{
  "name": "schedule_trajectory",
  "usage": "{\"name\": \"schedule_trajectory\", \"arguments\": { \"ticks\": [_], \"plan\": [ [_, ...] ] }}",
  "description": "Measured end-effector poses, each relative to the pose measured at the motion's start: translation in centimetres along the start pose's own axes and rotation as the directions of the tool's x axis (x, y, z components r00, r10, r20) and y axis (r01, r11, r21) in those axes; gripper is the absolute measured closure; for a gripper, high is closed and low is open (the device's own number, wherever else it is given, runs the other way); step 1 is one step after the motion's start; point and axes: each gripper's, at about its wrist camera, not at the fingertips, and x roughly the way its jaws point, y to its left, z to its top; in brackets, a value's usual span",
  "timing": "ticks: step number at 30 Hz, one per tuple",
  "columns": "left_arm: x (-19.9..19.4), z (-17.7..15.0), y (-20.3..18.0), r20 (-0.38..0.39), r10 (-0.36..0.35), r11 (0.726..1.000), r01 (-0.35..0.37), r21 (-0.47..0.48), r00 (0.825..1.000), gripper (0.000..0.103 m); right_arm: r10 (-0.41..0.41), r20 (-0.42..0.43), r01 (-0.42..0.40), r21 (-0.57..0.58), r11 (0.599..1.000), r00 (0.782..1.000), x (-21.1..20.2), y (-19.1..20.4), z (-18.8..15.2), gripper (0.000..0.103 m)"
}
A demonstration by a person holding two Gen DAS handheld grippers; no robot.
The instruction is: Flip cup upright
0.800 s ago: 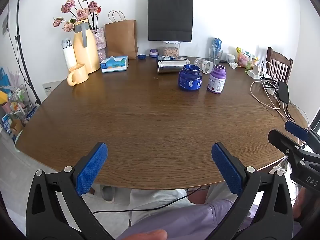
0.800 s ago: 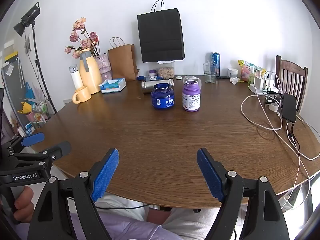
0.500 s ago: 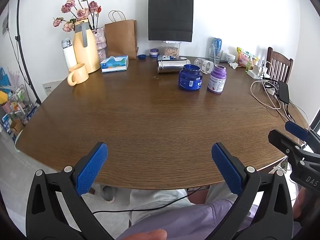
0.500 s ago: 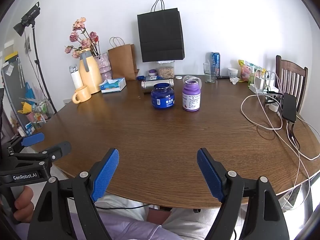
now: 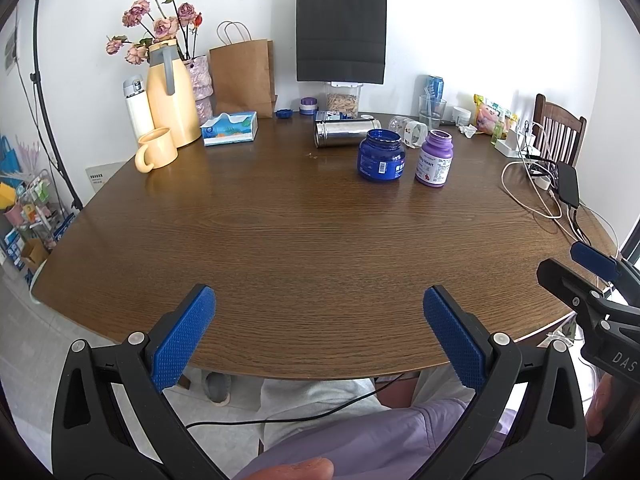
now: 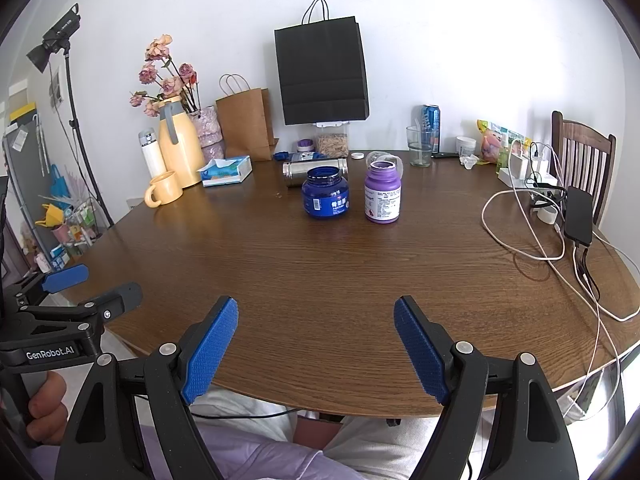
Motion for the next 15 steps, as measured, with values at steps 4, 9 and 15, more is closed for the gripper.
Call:
{"name": "schedule_trajectory", "arguments": {
  "ticks": [4, 9, 15],
  "plan": [
    [0.1, 0.1, 0.0, -0.008, -0.001, 1.000, 0.001, 0.002, 1.000, 0.000, 0.001, 0.001, -0.001, -0.004, 1.000, 1.000, -0.1, 0.3, 0.0, 0.019],
    [0.8, 1.6, 0.3, 0.019, 0.016, 1.000, -0.016, -0.010, 1.000, 0.000, 0.004, 0.005, -0.004, -0.036, 0.999, 1.000, 0.5, 0.3, 0.7, 0.019],
    [3.1, 3.6, 0.7, 0.029, 0.063, 0.997, -0.062, -0.040, 0.998, 0.000, 0.030, 0.012, -0.029, -0.048, 0.998, 0.999, 3.4, -0.9, 2.8, 0.019]
  ]
}}
